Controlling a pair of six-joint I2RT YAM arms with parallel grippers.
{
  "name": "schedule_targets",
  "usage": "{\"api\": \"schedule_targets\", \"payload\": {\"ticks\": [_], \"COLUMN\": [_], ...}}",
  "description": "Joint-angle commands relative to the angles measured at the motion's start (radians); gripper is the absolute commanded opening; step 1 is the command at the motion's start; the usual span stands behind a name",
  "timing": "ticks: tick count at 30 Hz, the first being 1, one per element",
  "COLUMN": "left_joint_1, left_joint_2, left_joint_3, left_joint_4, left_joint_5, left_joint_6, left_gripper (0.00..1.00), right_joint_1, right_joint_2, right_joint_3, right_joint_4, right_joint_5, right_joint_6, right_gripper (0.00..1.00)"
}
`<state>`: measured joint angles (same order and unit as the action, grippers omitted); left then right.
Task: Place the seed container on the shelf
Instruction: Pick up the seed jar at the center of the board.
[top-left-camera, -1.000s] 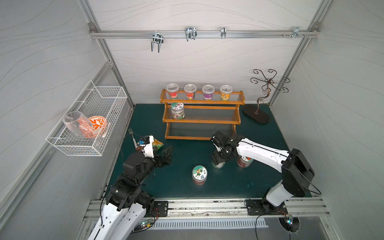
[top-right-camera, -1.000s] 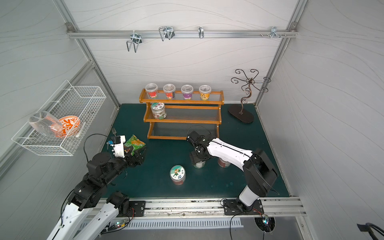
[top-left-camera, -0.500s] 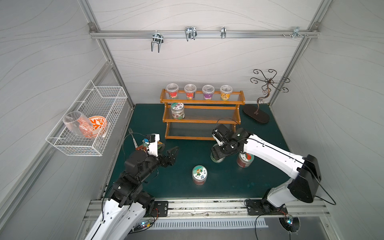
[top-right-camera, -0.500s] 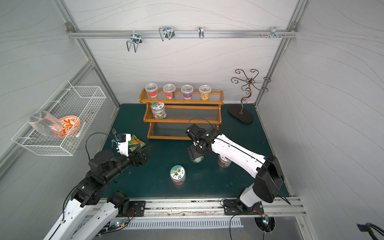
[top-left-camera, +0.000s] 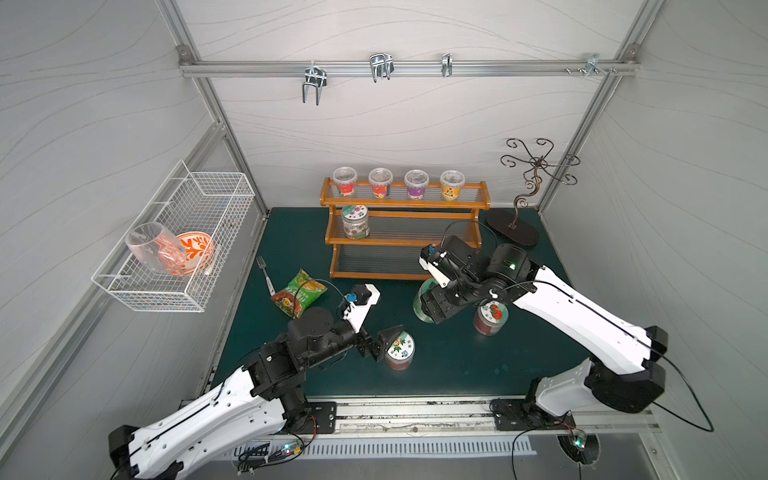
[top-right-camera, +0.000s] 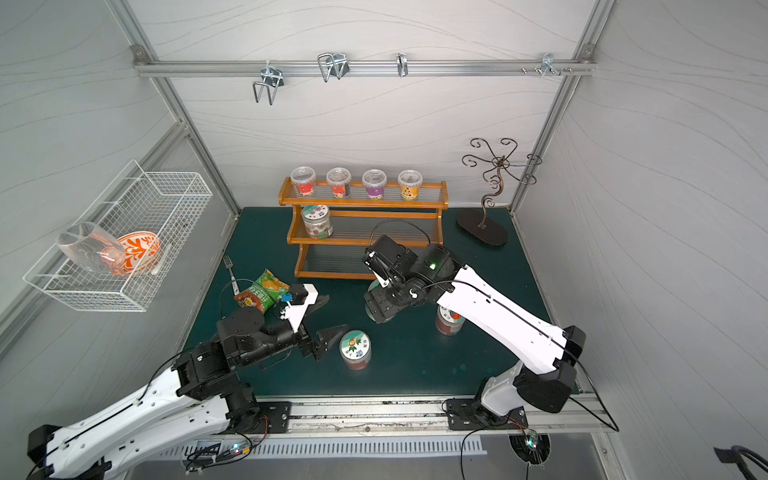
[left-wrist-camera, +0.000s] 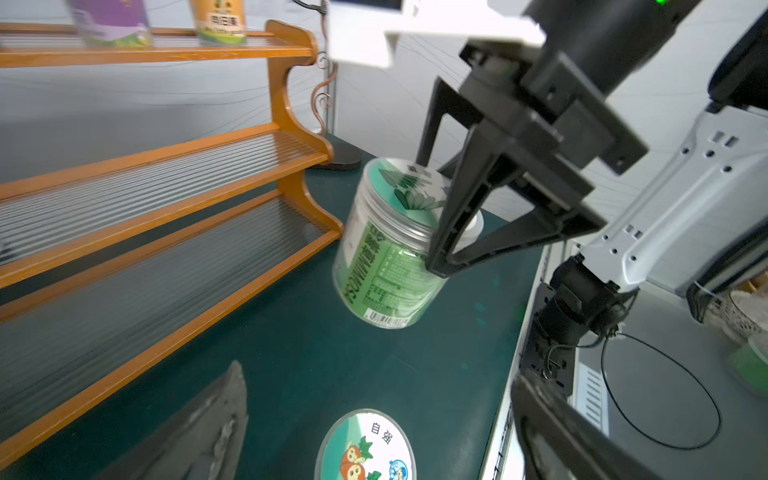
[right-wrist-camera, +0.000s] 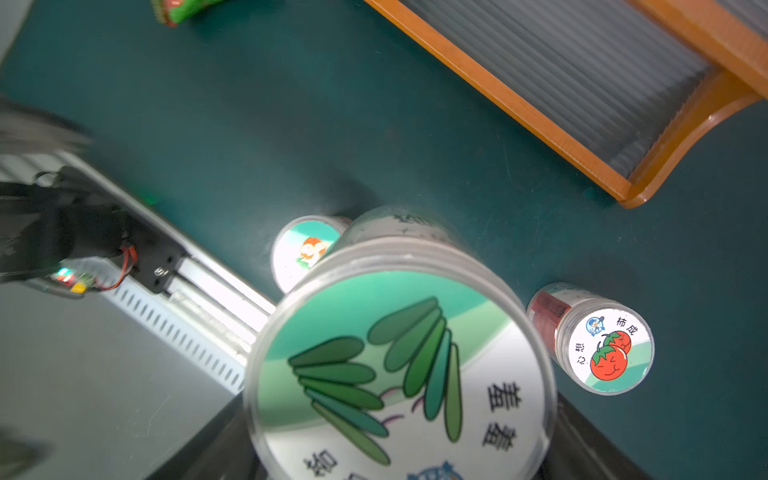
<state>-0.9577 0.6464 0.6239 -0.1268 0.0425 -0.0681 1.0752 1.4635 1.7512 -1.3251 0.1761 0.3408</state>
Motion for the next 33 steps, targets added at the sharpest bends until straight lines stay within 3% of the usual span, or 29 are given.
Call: {"api": "schedule_targets", "payload": {"ticks": [1,9,20,33], "left_joint_1": [-0.033,-0.042,-0.042,-0.053], "left_joint_2": [0.041,0.134,0.264,0.324], "left_joint_3": [-0.014,-0.047,-0.013,-0.024], "left_joint_4": [0.173,0.320,0.432,0.583], "left_joint_5": [-0.002,0.064,0.160,0.164], "left_joint_6": [0.106,0.165,0.138,0.107], "left_gripper": [1.00,1.00,1.00,1.00], "right_joint_1": [0.046,0.113,0.126,0.126], "right_joint_2": [0.010,0.033,0.044,0.061], "right_joint_3": [0.070,0.128,0.104,0.085], "right_joint_4": [-0.098,-0.124,-0.086,-0.060], "right_joint_5": [0.035,0.033,0.007,-0.029], "right_joint_6": [0.000,0.008,0.002,0.000], "right_gripper": [0.65,0.64,0.64,0.64]}}
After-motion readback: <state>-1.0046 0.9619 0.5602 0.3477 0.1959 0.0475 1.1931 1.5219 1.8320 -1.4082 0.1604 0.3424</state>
